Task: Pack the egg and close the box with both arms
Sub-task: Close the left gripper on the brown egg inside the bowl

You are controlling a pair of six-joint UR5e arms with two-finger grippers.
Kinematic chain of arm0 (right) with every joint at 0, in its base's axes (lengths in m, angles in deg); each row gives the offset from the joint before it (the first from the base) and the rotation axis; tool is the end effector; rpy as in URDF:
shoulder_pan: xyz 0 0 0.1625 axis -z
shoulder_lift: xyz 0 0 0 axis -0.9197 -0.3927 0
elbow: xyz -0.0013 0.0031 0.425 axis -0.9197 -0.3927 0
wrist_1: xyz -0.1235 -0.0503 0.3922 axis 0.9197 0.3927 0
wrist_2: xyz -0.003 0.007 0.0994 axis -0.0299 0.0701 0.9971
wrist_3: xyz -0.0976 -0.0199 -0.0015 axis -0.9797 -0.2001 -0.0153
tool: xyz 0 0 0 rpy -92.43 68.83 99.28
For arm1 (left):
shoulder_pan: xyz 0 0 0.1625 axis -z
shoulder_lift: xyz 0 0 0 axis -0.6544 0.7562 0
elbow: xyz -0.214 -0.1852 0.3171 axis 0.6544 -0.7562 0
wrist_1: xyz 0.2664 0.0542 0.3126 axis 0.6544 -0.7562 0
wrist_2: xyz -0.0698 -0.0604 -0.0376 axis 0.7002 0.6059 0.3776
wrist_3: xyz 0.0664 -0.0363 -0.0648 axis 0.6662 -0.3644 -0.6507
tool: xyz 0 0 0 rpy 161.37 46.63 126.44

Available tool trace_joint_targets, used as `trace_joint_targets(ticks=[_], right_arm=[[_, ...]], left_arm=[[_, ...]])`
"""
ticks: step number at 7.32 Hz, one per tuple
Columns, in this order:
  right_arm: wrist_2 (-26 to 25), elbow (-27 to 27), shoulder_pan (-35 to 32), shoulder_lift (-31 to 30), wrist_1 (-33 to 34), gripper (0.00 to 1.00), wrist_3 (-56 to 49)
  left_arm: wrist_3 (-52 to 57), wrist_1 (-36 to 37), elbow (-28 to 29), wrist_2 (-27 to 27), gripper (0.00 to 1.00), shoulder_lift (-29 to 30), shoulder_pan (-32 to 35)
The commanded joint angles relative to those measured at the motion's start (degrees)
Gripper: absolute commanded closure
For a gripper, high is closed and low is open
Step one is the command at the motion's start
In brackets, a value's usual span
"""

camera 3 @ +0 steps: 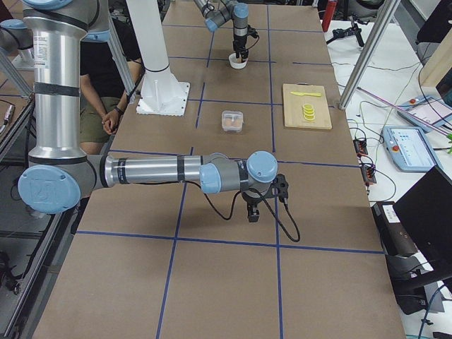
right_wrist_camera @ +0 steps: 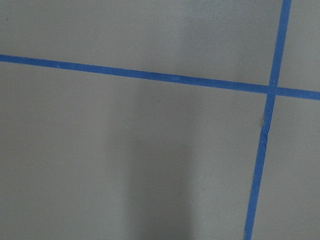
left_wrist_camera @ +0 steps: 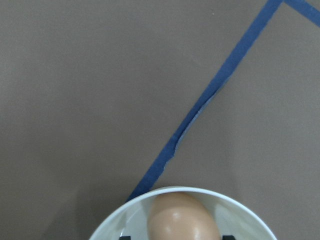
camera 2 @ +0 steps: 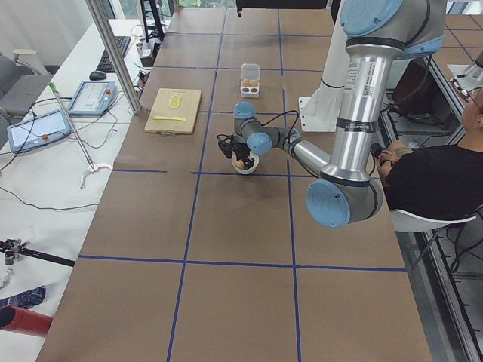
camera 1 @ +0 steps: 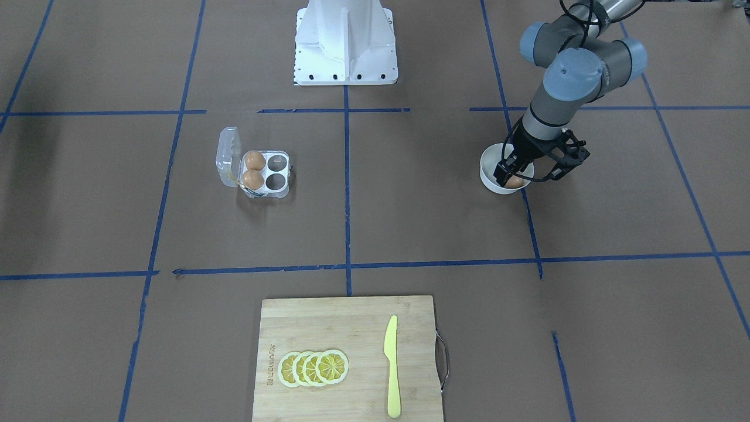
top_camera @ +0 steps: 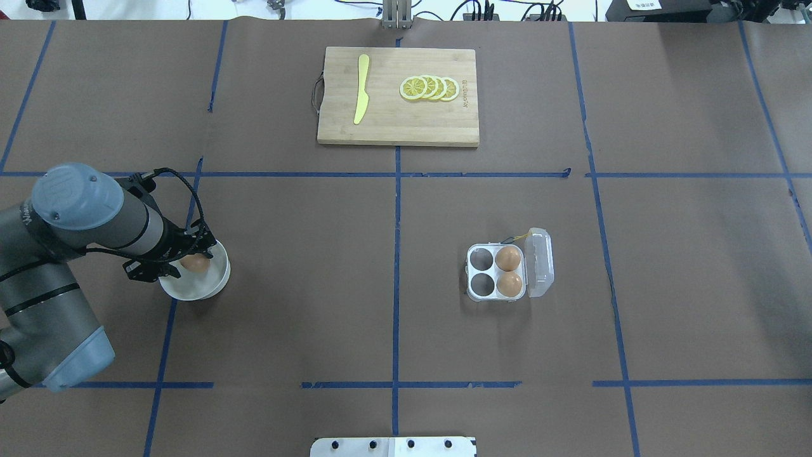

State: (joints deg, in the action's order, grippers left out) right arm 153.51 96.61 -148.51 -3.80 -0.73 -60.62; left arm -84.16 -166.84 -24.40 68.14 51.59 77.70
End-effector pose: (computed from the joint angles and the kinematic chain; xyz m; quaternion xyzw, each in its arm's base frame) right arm -0.0146 -0.4770 0.6125 0.0148 -0.4407 -0.0648 0.8952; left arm 0.3984 -0.4168 0.4319 -0.0919 0.3765 -0.2809 0.8780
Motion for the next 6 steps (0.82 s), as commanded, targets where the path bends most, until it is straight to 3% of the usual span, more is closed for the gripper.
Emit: trace_joint_targets(ticks=[1, 5, 6], right_arm=[[0.0, -0.3, 0.2, 0.0, -0.1, 0.00, -0.1], [0.0, -0.3, 0.3, 0.0, -0.1, 0.00, 0.0], [0.0, -0.3, 0.3, 0.1, -0.1, 0.00, -0.1]], left_arm=[[0.1, 0.0, 0.0, 0.0, 0.32, 0.0, 0.0], [0.1, 0.0, 0.0, 0.0, 0.38, 0.0, 0.0], [0.0, 0.1, 0.0, 0.0, 0.45, 0.0, 0.0]])
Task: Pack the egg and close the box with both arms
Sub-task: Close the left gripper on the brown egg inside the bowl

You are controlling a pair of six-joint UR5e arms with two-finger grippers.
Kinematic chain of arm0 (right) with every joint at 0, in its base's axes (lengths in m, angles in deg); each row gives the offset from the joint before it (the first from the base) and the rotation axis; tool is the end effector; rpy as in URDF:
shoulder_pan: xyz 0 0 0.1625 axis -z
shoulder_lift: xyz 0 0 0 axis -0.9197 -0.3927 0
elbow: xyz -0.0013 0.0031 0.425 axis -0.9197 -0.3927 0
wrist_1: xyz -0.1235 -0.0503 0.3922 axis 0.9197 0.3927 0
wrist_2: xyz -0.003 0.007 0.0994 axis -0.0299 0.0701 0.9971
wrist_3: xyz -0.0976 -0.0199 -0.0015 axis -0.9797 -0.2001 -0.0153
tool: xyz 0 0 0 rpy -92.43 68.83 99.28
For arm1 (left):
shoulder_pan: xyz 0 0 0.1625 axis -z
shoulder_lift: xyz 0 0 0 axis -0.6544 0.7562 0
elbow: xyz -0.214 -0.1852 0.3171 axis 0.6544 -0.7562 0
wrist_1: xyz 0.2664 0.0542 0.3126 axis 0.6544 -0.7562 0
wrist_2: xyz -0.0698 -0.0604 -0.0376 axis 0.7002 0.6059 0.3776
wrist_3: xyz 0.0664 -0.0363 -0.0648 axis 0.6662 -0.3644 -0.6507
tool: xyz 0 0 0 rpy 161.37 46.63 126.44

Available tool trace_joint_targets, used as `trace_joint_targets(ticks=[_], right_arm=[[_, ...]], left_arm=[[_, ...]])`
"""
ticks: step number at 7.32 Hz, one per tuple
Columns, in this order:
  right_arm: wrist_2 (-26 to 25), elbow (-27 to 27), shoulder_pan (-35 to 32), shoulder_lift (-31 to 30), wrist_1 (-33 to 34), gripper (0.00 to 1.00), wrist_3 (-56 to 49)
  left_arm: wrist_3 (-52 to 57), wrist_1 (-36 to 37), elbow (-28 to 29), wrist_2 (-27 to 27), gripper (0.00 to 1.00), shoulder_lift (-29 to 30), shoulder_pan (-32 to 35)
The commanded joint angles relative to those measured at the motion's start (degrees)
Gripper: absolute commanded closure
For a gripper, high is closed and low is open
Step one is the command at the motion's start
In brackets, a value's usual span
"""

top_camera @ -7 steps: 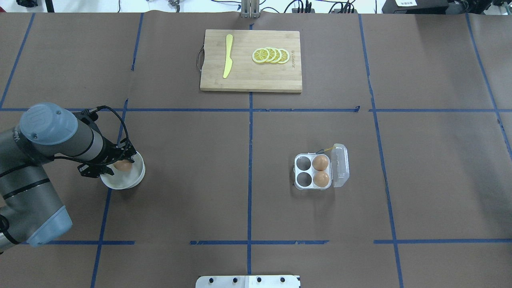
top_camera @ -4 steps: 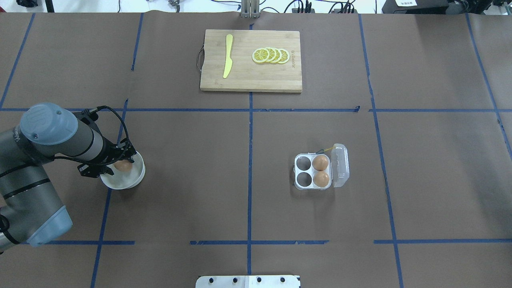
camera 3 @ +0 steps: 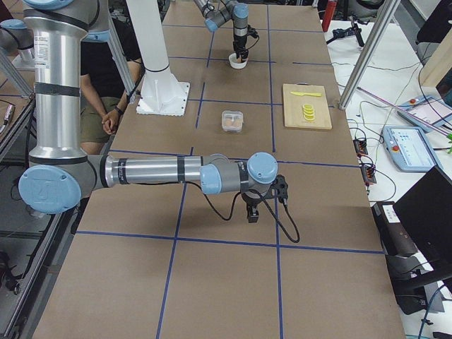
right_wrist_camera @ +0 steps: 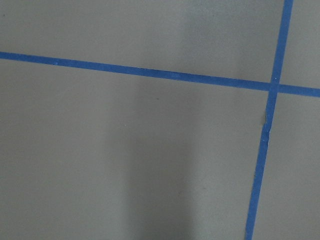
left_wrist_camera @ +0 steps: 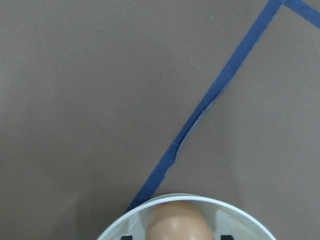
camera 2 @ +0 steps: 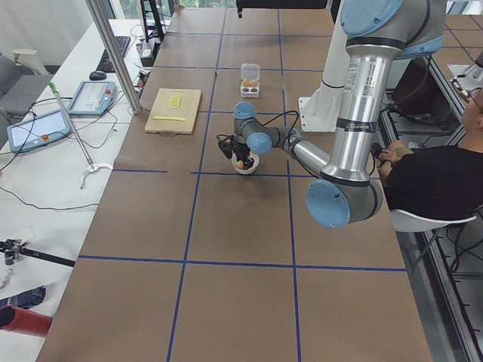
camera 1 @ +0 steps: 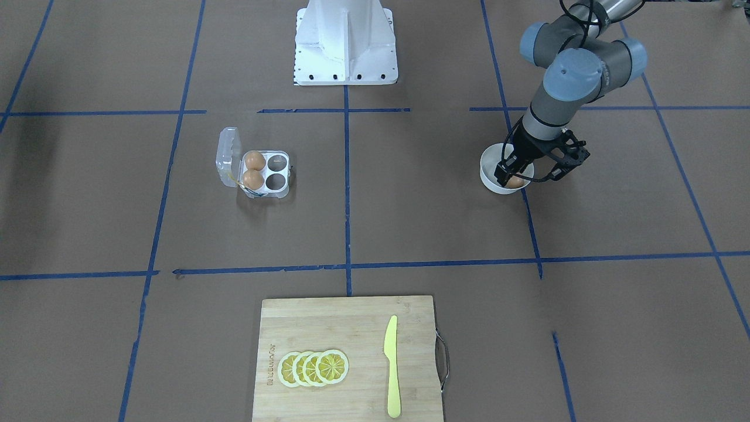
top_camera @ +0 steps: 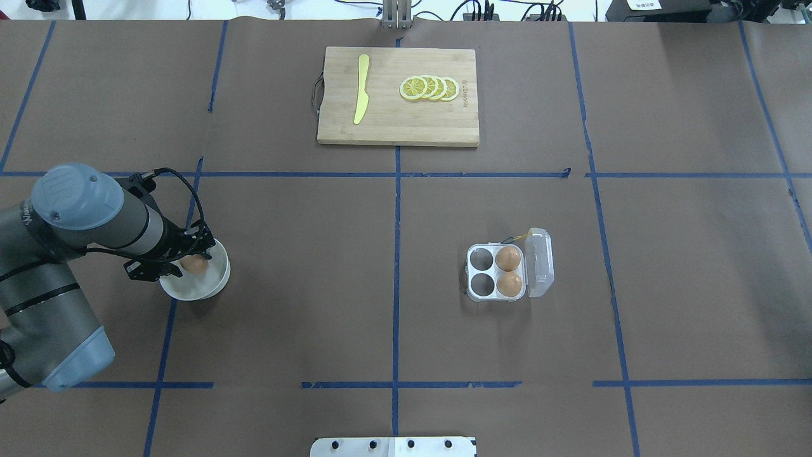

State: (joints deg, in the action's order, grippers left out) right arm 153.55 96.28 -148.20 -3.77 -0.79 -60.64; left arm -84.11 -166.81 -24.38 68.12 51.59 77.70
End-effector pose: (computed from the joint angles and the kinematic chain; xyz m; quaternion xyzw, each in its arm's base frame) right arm -0.0173 -0.4770 0.6150 0.0118 -0.4409 -0.0665 0.8950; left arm 0.3984 -0.4168 0.4321 -0.0918 0.3762 -0.2807 0.8782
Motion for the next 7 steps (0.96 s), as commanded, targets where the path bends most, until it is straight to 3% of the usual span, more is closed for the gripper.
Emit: trace_joint_targets(ticks=[1, 3, 5, 7], right_arm=[[0.0, 0.0, 0.0, 0.0, 0.0, 0.00, 0.0], [0.0, 0.0, 0.0, 0.0, 0.0, 0.00, 0.0], [0.0, 0.0, 0.0, 0.1, -0.1, 0.00, 0.0], [0.0, 0.2, 0.0, 0.1, -0.1, 0.00, 0.0]], left_arm=[[-0.1, 0.1, 0.1, 0.0, 0.56, 0.1, 0.0], [-0.2, 0.6, -0.2, -0.1, 1.00, 0.2, 0.0], [-0.2, 1.1, -1.3, -0.1, 1.00, 0.2, 0.4], [0.0, 7.1, -7.2, -0.1, 1.00, 0.1, 0.8]])
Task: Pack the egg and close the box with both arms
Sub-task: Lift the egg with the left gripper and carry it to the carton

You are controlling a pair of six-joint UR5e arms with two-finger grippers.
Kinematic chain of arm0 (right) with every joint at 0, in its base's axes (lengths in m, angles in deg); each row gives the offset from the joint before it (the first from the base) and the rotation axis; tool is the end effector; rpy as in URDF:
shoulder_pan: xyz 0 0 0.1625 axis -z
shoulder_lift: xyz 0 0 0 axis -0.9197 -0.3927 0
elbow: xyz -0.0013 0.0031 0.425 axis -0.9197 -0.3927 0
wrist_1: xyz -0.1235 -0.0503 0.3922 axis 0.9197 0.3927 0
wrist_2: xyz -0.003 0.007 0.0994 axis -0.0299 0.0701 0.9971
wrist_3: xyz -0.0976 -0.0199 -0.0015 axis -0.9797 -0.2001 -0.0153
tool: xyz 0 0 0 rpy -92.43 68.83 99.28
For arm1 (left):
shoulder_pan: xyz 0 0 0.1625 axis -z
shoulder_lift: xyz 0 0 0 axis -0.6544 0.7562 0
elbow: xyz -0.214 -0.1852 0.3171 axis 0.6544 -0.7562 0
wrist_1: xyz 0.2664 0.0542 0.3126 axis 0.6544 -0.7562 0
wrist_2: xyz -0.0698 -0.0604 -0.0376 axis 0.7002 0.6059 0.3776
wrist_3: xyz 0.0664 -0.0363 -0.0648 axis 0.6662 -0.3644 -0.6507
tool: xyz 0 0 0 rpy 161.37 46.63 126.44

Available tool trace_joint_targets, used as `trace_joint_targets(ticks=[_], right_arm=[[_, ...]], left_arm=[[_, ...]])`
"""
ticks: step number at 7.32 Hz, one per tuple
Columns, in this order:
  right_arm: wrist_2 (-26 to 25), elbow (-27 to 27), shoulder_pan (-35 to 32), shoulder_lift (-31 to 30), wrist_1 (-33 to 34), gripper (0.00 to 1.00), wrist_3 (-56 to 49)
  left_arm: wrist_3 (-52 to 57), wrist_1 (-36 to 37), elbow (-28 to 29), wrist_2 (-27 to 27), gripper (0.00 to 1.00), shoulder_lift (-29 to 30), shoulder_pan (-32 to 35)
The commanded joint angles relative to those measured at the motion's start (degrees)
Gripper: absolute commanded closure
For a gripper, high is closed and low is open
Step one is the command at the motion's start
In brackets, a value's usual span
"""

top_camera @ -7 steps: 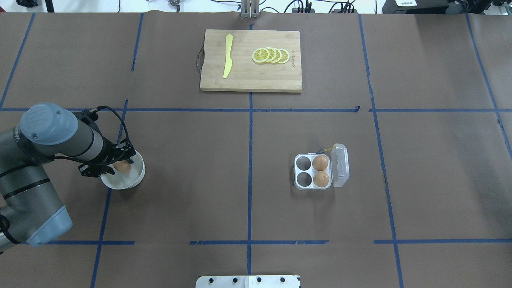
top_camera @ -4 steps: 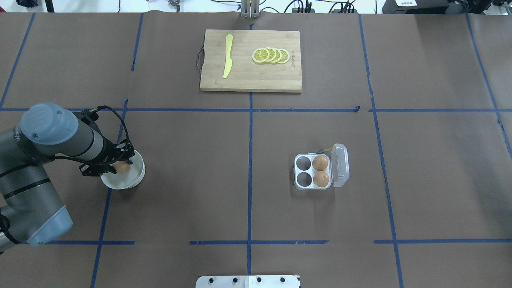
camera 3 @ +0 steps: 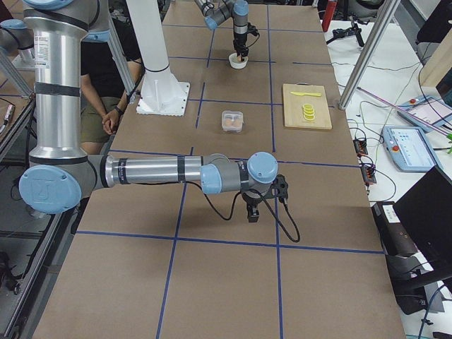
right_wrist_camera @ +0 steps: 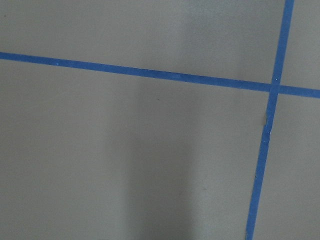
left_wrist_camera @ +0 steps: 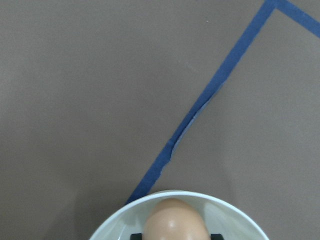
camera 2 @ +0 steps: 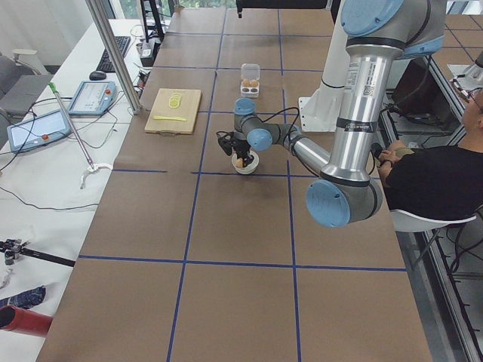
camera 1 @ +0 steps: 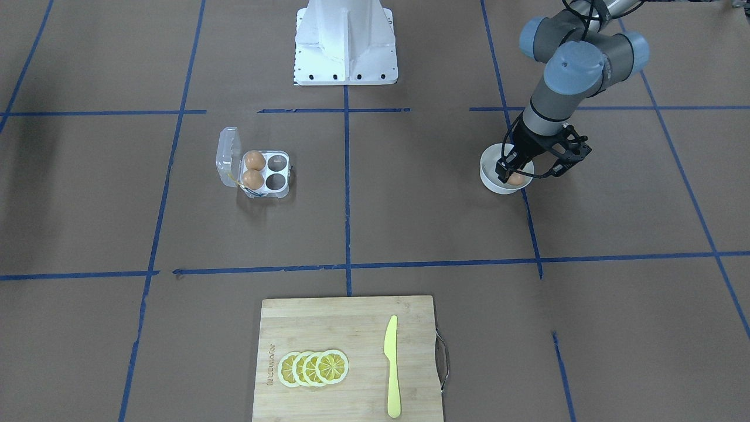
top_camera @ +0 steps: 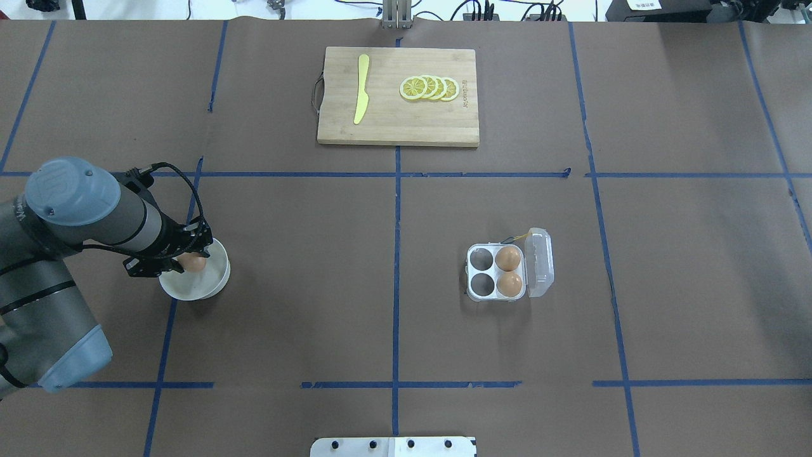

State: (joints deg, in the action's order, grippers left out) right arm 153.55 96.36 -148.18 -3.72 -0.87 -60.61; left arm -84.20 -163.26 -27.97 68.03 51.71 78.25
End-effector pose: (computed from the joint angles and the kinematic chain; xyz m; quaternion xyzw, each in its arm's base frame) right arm -0.0175 -0.4775 0.6137 0.0132 -0.4410 -0.0672 0.8949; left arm 0.3865 -0.4148 0.4086 -0.0891 0.3776 -0.2855 0.8764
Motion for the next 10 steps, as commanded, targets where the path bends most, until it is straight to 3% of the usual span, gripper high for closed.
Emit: trace_joint_targets(ticks=[1, 4, 8, 10], right_arm=[[0.0, 0.0, 0.0, 0.0, 0.0, 0.00, -0.1], [0.0, 0.5, 0.0, 0.1, -0.1, 0.00, -0.4], [0.0, 2.3, 0.2, 0.4, -0.2, 0.00, -0.7], [0.4, 2.1, 1.1, -0.8, -5.9, 0.00, 0.1]], left_arm=[[0.1, 6.1, -6.4, 0.0, 1.00, 0.1, 0.2], [0.0, 7.2, -4.8, 0.1, 1.00, 8.2, 0.2], [-0.7, 5.7, 11.0, 0.5, 1.00, 31.4, -3.4], [-2.0, 0.3, 20.0, 0.4, 1.00, 40.2, -7.1]])
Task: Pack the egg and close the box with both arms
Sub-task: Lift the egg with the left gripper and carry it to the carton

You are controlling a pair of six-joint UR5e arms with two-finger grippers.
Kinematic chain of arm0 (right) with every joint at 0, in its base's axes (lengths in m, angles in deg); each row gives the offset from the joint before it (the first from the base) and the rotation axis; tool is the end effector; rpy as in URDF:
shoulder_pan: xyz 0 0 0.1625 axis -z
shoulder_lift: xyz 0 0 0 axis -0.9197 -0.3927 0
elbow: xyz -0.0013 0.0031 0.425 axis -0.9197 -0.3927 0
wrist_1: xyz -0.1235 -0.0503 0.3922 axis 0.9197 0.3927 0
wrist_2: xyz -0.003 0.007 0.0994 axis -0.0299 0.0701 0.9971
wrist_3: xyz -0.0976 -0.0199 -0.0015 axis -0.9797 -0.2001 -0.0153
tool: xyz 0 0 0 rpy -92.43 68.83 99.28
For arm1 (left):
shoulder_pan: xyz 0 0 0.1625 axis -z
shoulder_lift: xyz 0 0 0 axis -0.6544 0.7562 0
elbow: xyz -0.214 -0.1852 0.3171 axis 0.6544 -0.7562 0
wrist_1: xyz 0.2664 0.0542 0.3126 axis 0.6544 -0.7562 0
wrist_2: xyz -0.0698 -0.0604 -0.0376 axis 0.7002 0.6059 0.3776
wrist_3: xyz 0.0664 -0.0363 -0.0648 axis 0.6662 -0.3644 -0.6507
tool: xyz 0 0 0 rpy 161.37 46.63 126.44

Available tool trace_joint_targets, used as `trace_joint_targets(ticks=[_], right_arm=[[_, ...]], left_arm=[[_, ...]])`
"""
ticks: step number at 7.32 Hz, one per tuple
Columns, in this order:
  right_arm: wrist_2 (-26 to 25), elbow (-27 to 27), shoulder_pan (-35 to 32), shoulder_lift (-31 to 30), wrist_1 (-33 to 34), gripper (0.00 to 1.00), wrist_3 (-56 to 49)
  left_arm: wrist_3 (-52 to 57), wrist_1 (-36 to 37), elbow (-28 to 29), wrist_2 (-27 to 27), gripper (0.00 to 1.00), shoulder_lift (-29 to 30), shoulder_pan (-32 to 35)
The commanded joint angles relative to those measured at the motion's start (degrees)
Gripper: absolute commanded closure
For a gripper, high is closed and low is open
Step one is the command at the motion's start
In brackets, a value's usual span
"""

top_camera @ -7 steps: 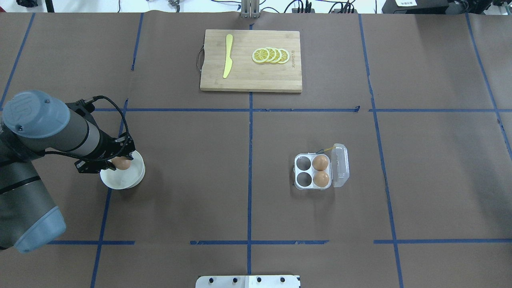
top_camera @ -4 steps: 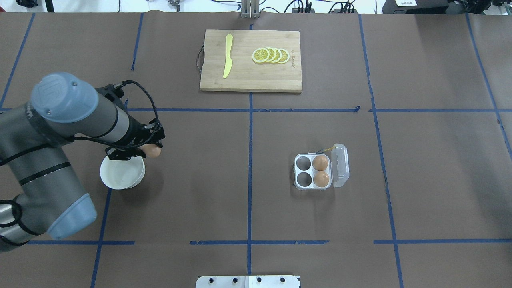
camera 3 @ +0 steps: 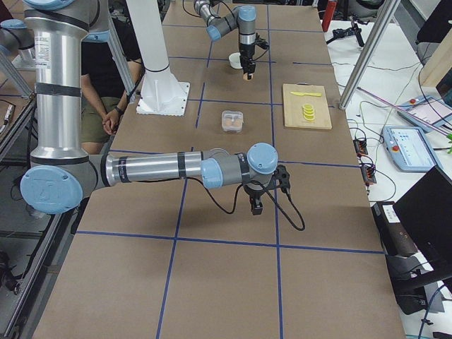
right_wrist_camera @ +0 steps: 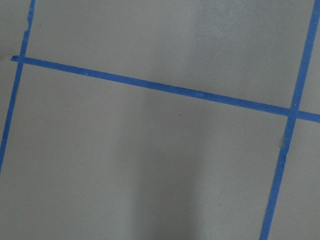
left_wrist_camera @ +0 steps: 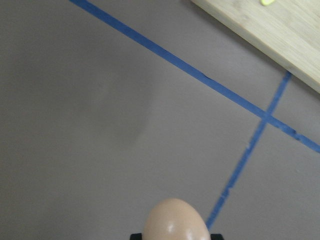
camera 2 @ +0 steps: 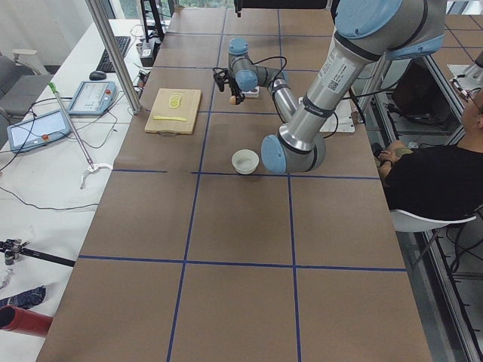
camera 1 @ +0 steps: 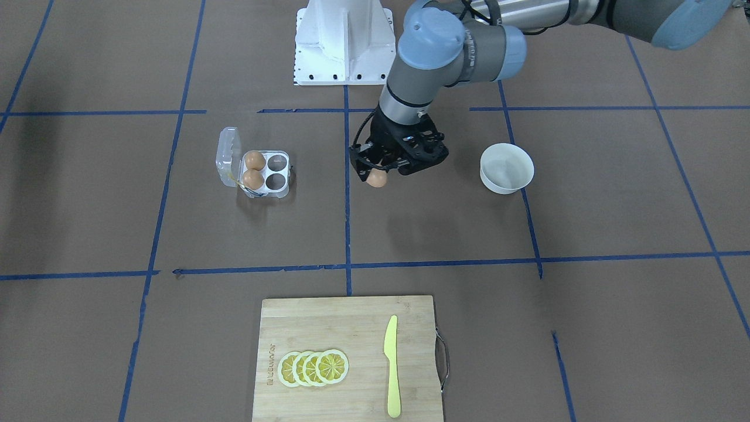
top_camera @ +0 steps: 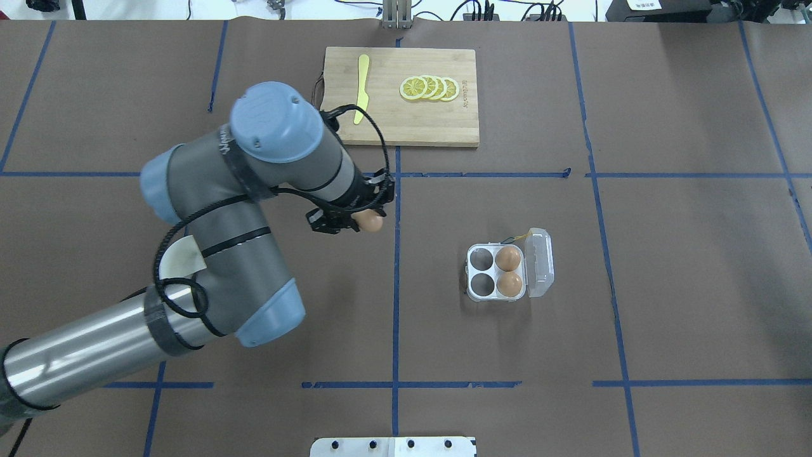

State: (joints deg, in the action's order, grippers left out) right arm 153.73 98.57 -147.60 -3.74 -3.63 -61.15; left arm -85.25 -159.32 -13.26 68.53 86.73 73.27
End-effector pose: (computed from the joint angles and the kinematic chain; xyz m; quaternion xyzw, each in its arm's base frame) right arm -0.0229 -0.4796 0.5891 0.0515 -0.4450 -0.0947 0.8890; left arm 0.5391 -0.4536 0.1416 -0.0746 0.4949 -0.2090 0.8401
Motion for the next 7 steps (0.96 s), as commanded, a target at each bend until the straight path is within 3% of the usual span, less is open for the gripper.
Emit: trace_joint_targets(ticks=[1, 3, 7], right_arm=[[0.3, 0.0, 0.7, -0.8, -3.3, 0.00, 0.6], [0.3, 0.1, 1.1, -0.8, -3.4, 0.00, 0.7], [0.3, 0.1, 1.4, -0.8, -3.4, 0.00, 0.7]], left_arm=[[-2.5, -9.1, 9.6, -0.2, 1.00, 7.3, -3.2], [-3.7, -12.7, 15.1, -0.2, 1.00, 11.7, -4.9], [-5.9, -22.7, 19.7, -4.1, 1.00, 11.4, -8.6]])
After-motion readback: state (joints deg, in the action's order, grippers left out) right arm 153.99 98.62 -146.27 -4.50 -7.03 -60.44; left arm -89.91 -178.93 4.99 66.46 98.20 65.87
